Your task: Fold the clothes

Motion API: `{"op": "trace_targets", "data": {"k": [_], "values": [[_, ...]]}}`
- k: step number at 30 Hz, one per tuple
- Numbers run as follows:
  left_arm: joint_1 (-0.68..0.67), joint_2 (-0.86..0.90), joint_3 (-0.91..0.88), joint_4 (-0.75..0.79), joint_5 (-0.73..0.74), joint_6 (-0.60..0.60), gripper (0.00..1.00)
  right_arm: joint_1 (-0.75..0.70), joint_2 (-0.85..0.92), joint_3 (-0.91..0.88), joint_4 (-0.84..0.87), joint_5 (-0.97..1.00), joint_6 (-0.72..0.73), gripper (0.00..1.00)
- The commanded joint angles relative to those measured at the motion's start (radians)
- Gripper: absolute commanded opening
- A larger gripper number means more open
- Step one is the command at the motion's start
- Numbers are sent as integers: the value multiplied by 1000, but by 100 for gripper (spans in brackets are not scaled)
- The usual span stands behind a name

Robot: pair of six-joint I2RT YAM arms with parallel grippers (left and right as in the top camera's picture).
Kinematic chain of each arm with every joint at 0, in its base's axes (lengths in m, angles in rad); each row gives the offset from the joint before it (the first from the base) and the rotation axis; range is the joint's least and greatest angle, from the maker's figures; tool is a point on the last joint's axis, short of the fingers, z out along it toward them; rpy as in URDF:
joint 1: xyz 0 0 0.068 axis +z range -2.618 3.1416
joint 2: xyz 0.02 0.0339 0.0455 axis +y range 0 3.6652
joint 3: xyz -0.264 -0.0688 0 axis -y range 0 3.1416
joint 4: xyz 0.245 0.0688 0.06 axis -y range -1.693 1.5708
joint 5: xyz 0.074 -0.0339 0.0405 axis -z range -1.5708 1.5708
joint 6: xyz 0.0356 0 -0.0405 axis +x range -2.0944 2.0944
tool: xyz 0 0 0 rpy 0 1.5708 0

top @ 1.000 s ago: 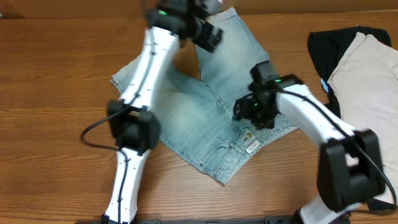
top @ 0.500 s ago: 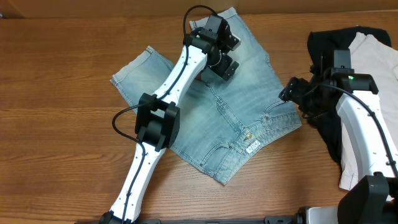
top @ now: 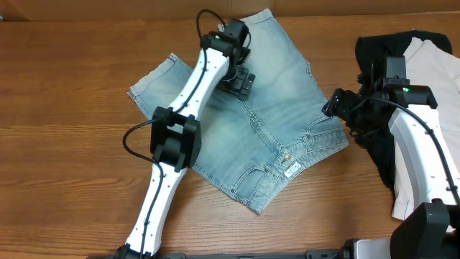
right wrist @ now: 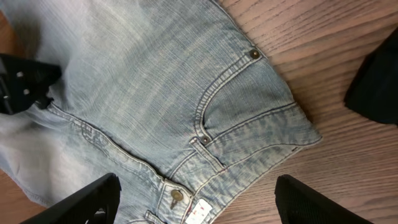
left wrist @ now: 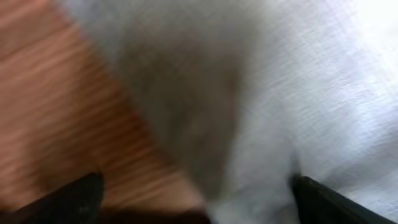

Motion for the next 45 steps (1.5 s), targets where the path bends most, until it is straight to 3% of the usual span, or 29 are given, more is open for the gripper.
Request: {"op": "trace_targets", "data": {"k": [1,9,11,14,17,19,21,22,31,41,45], "values": [[42,146,-36,-76,13,-71,100,-1,-10,13,8,-1,-7,83],[83,169,-34,-79,40,-67,98,-1,-10,12,13,-1,-7,84],[85,169,-32,-56,63,-68,86,-1,-10,12,13,-1,-7,83],[85,169,-32,-19,95,-126,45,-1,-10,12,12,-1,-7,84],[85,169,-32,40,98,-213,38,-1,-10,12,12,-1,-7,83],[85,169,-32,76,98,-245,27,-1,-10,12,11,-1,-10,84],[85,169,-32,94,98,-257,7,-1,-10,12,9,-1,-10,84],[85,169,-32,94,97,-263,4,-1,-10,12,9,-1,-10,84],[119,169,-33,-124,-9,-341,4,11,-9,-7,16,-1,-6,83],[235,169,-33,-398,-179,-341,4,72,-7,-49,94,-1,19,83],[298,169,-41,-413,-164,-302,4,86,-2,-62,132,-2,25,83]]}}
